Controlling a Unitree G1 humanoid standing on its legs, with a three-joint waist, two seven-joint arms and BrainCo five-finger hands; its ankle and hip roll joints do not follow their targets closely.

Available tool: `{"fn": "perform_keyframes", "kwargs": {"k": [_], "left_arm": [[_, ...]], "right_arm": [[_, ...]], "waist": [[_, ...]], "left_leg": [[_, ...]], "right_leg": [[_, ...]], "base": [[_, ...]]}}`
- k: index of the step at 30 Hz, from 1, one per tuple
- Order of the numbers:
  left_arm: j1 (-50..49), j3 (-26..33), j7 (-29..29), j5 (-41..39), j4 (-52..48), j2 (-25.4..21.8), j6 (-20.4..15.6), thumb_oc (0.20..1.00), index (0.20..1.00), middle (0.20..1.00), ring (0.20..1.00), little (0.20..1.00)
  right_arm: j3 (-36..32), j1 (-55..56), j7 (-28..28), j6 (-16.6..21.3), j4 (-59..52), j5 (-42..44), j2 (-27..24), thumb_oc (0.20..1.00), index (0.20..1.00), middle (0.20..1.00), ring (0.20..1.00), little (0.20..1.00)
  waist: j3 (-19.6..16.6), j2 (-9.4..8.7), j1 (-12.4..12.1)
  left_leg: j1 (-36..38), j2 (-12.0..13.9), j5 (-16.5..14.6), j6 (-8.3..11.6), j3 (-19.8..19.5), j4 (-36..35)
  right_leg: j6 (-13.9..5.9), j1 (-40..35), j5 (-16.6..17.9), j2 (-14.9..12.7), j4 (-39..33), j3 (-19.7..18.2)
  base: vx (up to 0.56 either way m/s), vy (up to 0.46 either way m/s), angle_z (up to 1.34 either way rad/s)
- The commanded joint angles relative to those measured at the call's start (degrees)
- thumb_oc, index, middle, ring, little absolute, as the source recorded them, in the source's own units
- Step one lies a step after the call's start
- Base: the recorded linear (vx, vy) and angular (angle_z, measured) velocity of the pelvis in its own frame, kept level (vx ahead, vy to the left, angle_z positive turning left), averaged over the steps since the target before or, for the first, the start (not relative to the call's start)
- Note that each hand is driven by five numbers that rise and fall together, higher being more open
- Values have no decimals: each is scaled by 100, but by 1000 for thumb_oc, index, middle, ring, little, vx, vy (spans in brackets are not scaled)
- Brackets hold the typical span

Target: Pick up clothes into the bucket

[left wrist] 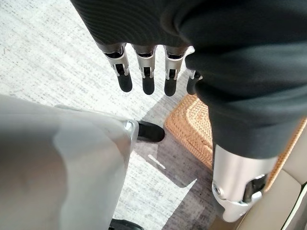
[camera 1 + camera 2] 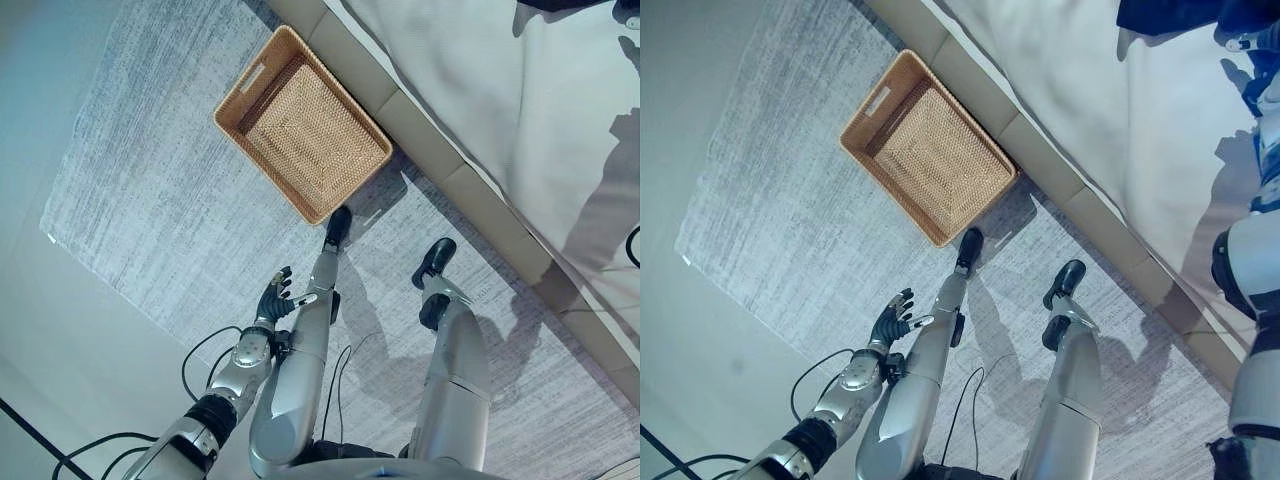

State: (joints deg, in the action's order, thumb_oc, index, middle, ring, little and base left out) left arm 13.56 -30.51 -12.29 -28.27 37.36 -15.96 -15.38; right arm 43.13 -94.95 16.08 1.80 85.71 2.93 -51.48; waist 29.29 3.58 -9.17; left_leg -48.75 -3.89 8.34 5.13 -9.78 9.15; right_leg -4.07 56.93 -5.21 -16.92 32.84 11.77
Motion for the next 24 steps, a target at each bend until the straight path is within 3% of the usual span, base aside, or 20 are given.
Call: {"fn": "perform_keyframes", "kwargs": {"k": [1, 15, 16, 17, 18, 24], "left_arm": [[-189, -84, -20, -83, -86, 84, -59, 1000, 1000, 1000, 1000, 1000], [-116, 52, -224, -43, 142, 15, -254, 1000, 1000, 1000, 1000, 1000], [-53, 100, -240, -22, 184, -9, -255, 1000, 1000, 1000, 1000, 1000], [-110, 103, -245, -33, 195, -19, -263, 1000, 1000, 1000, 1000, 1000], [-76, 156, -253, -9, 232, -52, -269, 1000, 1000, 1000, 1000, 1000], [-237, 416, -207, 41, 345, -246, -293, 1000, 1000, 1000, 1000, 1000]], "right_arm": [[487, -308, 82, -97, 68, 149, -296, 200, 200, 200, 200, 200], [442, -507, 759, 445, -971, 707, 57, 200, 200, 200, 200, 200], [391, -571, 799, 487, -1081, 774, 57, 200, 200, 200, 200, 200], [389, -506, 821, 510, -1140, 790, 73, 200, 200, 200, 200, 200], [362, -546, 852, 540, -1232, 815, 80, 200, 200, 200, 200, 200], [284, -526, 945, 652, -1717, 826, 171, 200, 200, 200, 200, 200]], "waist": [[51, 311, 192], [51, 26, 387], [51, 0, 392], [51, -44, 416], [51, -74, 424], [51, -352, 520]], "left_leg": [[71, 85, -500, -59, 205, 345], [361, 128, -603, -42, 249, 496], [258, 136, -457, -63, 269, 519], [442, 131, -661, -47, 281, 583], [339, 137, -531, -69, 294, 619], [896, 184, -893, -121, 412, 1073]], "right_leg": [[-354, -342, -203, 233, -70, -236], [-341, -703, -114, 360, -190, -317], [-294, -651, 98, 373, -279, -261], [-335, -818, -80, 381, -213, -321], [-289, -766, 115, 390, -286, -285], [-275, -1497, 133, 496, -382, -409]], "base": [[-4, -38, -5], [-9, -9, -2], [0, 0, 0], [-97, 34, -1], [-30, 4, -4], [-32, 22, -10]]}}
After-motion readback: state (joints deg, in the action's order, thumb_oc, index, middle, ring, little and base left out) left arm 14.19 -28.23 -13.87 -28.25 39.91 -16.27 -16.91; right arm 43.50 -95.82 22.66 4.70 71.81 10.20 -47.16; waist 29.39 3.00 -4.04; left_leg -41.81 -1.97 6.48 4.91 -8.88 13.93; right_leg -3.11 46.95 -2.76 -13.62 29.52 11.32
